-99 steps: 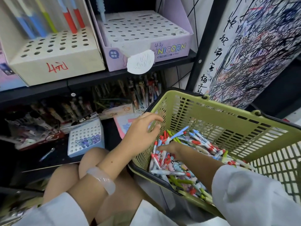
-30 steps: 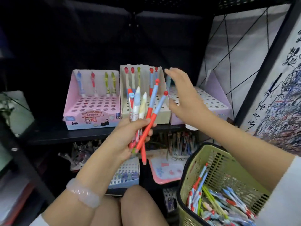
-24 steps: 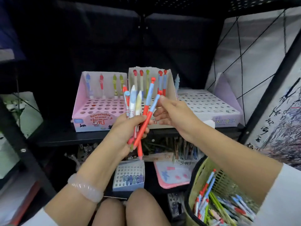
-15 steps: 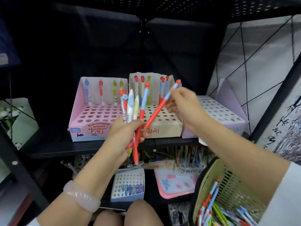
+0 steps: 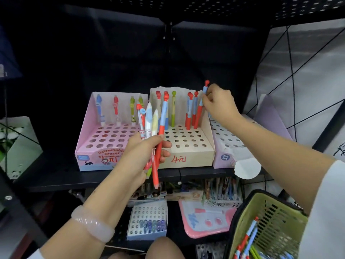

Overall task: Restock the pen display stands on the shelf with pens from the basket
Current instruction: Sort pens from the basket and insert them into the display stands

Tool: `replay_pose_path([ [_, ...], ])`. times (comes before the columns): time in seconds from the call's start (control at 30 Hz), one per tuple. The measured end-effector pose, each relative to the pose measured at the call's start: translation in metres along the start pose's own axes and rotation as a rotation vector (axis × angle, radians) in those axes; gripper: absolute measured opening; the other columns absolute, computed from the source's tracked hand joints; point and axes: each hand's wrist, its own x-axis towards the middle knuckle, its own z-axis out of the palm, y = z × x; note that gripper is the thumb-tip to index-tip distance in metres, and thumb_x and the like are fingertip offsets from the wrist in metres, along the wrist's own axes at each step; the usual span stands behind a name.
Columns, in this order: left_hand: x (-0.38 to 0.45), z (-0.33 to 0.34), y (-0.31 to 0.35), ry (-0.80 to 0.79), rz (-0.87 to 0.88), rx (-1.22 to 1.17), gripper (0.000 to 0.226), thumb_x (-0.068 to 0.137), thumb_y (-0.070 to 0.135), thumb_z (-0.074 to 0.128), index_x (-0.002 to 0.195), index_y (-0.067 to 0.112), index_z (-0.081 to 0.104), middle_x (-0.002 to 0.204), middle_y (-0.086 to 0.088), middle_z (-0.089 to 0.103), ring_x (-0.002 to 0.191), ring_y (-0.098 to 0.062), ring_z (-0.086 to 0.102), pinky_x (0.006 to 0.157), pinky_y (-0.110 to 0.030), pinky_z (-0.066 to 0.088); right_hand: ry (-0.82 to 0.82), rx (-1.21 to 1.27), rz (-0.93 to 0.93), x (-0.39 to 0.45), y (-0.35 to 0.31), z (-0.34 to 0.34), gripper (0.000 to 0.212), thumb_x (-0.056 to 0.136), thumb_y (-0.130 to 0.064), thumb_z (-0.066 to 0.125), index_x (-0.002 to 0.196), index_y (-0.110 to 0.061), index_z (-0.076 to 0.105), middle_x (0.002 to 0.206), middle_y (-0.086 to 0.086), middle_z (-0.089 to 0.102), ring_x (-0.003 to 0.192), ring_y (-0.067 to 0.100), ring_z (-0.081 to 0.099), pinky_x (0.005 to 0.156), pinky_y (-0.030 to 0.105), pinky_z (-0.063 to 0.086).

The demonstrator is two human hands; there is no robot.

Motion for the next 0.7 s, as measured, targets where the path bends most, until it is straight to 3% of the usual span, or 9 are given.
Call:
replay_pose_path([
  [0.17,-0.002,-0.002,-0.003,-0.008,0.006,0.027,0.009,0.093,0.007,0.052,0.1,0.011,0.056,0.065,-0.009,0.069,0.048,-0.016,0.061,0.043,-0.022,0.049,-0.165,-0.152,0.107,-0.001,-0.009,0.007,0.036,0.086,-0.012,0.053,0.052,-0.016,0.041,0.059,-0.001,0.039,0.056,0.018,0.04,0.049,0.025,0.03],
  [0.23,-0.003,-0.005,-0.004,-0.006,0.014,0.026,0.009,0.093,0.008,0.052,0.1,0.012,0.056,0.064,-0.008,0.069,0.049,-0.015,0.062,0.044,-0.022,0.05,-0.173,-0.12,0.149,-0.004,-0.01,0.005,0.025,0.086,-0.014,0.055,0.062,-0.009,0.056,0.068,0.003,0.051,0.061,0.02,0.049,0.056,0.029,0.041],
  [0.3,-0.004,-0.006,-0.003,0.0,0.017,0.01,0.008,0.093,0.008,0.051,0.099,0.012,0.056,0.063,-0.008,0.069,0.048,-0.015,0.061,0.044,-0.022,0.049,-0.04,-0.071,0.164,-0.007,-0.015,0.001,0.017,0.088,-0.02,0.058,0.092,-0.004,0.063,0.091,0.005,0.058,0.078,0.02,0.056,0.066,0.031,0.046],
  [0.37,-0.005,-0.005,-0.002,-0.001,0.02,-0.001,0.008,0.093,0.007,0.051,0.098,0.011,0.056,0.063,-0.007,0.069,0.047,-0.015,0.061,0.044,-0.022,0.05,0.124,0.078,0.125,-0.014,-0.028,-0.002,0.019,0.089,-0.024,0.059,0.098,-0.008,0.059,0.089,0.0,0.057,0.077,0.014,0.054,0.065,0.026,0.042],
  [0.4,-0.005,-0.004,-0.002,-0.004,0.022,-0.003,0.008,0.093,0.007,0.051,0.098,0.011,0.056,0.063,-0.007,0.069,0.048,-0.015,0.061,0.044,-0.022,0.05,0.109,0.193,0.108,-0.019,-0.038,-0.003,0.017,0.089,-0.025,0.058,0.094,-0.009,0.06,0.083,-0.001,0.058,0.072,0.01,0.053,0.063,0.023,0.042],
  [0.53,-0.009,0.001,0.0,-0.024,0.03,-0.006,0.008,0.093,0.007,0.051,0.097,0.011,0.057,0.063,-0.008,0.069,0.048,-0.015,0.061,0.045,-0.022,0.051,-0.377,0.565,0.155,-0.045,-0.071,0.004,0.025,0.093,-0.036,0.052,0.081,-0.018,0.065,0.081,0.0,0.064,0.067,0.005,0.055,0.053,0.013,0.044],
  [0.6,-0.011,0.002,0.0,-0.031,0.033,-0.012,0.009,0.093,0.007,0.051,0.096,0.012,0.057,0.063,-0.007,0.068,0.048,-0.015,0.061,0.045,-0.022,0.051,-0.439,0.653,0.146,-0.05,-0.076,0.006,0.024,0.094,-0.031,0.053,0.08,-0.016,0.065,0.078,-0.002,0.063,0.064,0.001,0.056,0.055,0.011,0.047],
  [0.7,-0.013,0.0,0.001,-0.03,0.03,-0.033,0.008,0.093,0.006,0.052,0.096,0.01,0.058,0.064,-0.008,0.069,0.049,-0.015,0.063,0.046,-0.021,0.052,-0.406,0.682,0.102,-0.051,-0.079,0.004,0.024,0.095,-0.022,0.053,0.075,-0.013,0.063,0.071,-0.001,0.06,0.057,-0.001,0.055,0.055,0.011,0.047],
])
